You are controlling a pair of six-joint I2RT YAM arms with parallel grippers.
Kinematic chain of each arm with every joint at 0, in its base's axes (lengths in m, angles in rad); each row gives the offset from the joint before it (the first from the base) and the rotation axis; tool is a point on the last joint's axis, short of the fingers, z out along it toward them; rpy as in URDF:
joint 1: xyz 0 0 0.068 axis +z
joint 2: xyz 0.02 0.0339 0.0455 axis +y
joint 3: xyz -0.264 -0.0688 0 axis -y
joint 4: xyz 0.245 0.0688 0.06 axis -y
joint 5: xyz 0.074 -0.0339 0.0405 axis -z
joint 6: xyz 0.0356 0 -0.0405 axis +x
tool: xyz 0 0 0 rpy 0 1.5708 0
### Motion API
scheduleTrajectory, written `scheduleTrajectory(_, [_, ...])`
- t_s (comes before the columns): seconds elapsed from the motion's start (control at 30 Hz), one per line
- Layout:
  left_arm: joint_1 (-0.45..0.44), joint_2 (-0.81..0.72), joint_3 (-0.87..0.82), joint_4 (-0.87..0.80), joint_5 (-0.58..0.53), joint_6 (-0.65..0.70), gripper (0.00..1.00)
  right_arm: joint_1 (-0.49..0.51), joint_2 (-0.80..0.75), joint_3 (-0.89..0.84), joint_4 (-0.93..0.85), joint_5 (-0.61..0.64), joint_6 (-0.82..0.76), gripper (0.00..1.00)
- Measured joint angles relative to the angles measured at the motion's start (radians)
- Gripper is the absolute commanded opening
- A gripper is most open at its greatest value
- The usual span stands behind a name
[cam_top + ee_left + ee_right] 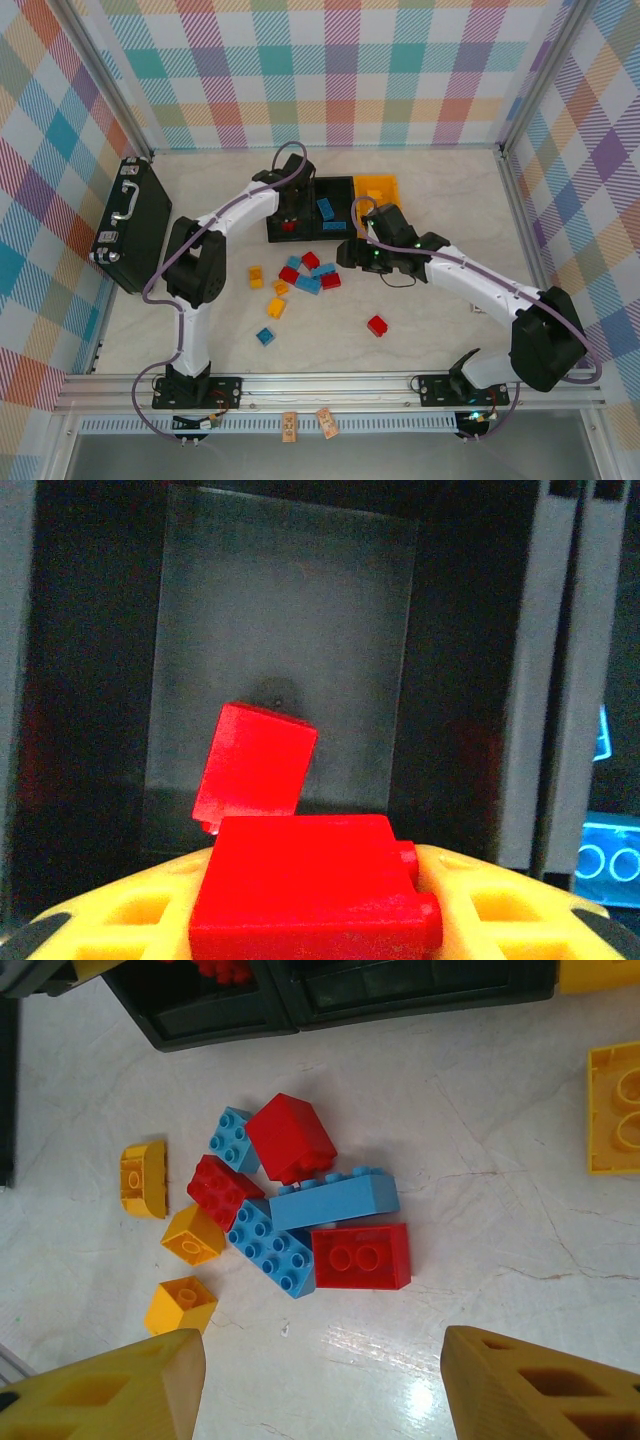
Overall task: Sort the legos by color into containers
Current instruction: Place the lego in the container.
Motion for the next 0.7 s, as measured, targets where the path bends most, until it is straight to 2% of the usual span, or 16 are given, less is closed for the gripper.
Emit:
scheduleTrajectory(0.13, [0.000, 0.000, -0.006, 0.032, 0.000, -0.011, 0.56, 0.000, -0.001, 0.000, 0.000, 0.000, -0.003, 0.64])
scheduleTrajectory(0.5, [0.000, -0.010, -0.029, 0.054, 0.013, -0.025, 0.56, -0.001, -0.002, 0.000, 0.000, 0.000, -0.003, 0.64])
scheduleTrajectory(0.7, [0.000, -0.119, -0.120, 0.064, 0.046, -0.025, 0.57, -0.001, -0.029, 0.000, -0.007, 0.000, -0.007, 0.64])
